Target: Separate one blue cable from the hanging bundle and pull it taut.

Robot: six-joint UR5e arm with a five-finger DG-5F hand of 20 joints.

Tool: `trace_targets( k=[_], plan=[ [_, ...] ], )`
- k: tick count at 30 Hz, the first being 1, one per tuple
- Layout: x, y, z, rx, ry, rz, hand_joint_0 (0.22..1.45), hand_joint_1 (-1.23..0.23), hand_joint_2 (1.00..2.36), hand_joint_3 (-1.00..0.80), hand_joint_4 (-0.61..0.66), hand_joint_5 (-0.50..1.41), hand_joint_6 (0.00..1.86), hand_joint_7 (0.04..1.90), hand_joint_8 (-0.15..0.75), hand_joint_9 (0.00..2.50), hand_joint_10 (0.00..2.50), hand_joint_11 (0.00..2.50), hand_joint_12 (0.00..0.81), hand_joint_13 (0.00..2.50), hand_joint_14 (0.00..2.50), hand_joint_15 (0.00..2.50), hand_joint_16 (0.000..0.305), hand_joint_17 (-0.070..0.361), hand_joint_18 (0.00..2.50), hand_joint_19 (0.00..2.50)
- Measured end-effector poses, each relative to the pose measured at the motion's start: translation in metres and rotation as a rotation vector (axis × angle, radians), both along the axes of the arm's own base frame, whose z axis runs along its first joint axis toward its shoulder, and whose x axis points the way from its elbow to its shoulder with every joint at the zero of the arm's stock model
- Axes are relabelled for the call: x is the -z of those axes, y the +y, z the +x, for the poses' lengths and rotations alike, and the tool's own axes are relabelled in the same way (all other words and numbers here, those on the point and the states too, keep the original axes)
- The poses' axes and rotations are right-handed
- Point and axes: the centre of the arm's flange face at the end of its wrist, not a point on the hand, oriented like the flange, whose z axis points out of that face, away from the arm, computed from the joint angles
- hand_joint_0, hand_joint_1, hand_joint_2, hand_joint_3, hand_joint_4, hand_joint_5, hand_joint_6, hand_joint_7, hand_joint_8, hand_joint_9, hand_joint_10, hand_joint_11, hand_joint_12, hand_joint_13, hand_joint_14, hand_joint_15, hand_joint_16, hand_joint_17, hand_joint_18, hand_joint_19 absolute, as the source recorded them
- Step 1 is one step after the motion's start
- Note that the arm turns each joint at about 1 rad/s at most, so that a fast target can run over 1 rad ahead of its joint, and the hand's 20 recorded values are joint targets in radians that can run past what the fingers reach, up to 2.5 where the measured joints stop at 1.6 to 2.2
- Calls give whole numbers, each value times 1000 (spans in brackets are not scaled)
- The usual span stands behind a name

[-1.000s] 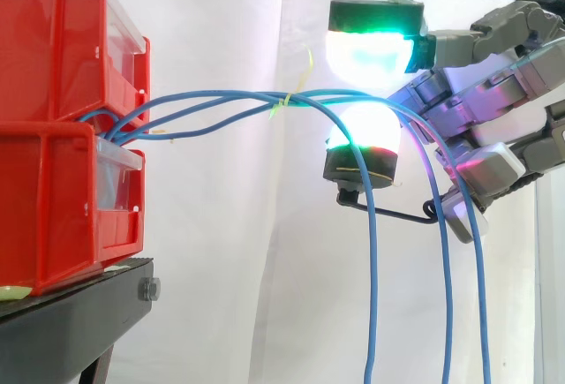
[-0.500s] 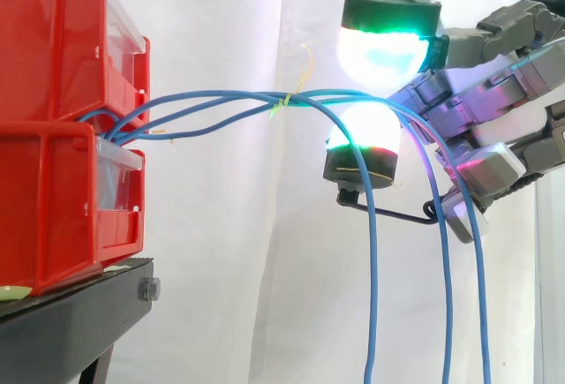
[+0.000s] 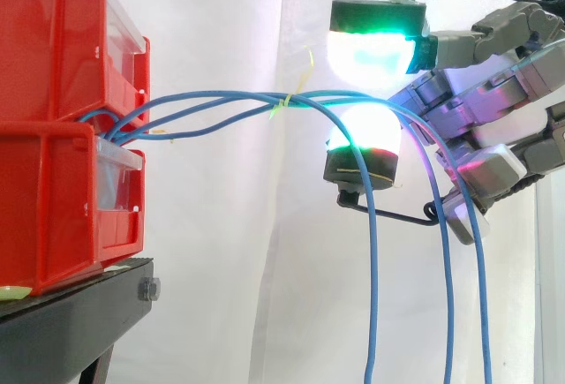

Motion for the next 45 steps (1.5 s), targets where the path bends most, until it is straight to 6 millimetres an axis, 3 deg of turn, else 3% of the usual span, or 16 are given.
trace_targets(
  k=[3,11,17,25,38,45],
  plan=[
    [0,0,0,0,0,0,640,-514,1000,-500,183,139,501,1360,137,2131,22,528,284,1436,20,565,76,170,1083,493],
    [1,0,0,0,1,-1,634,-701,1000,-497,192,140,501,1351,134,2125,21,509,285,1425,19,564,76,170,1079,486],
    [1,0,0,0,2,-1,679,-632,1011,-381,195,141,502,1334,79,2172,20,483,271,1446,22,547,74,168,1093,491],
    [1,0,0,0,3,-1,660,-546,1006,-446,187,141,502,1337,62,2184,20,482,264,1458,19,542,75,169,1092,491],
    [2,-1,0,4,1,-2,723,-646,1017,-277,201,142,502,1341,45,2216,22,509,279,1475,19,544,73,165,1112,502],
    [2,0,0,4,-1,-2,711,-716,1020,-193,158,143,502,1333,163,2138,25,551,284,1432,19,546,74,166,1098,484]
  ],
)
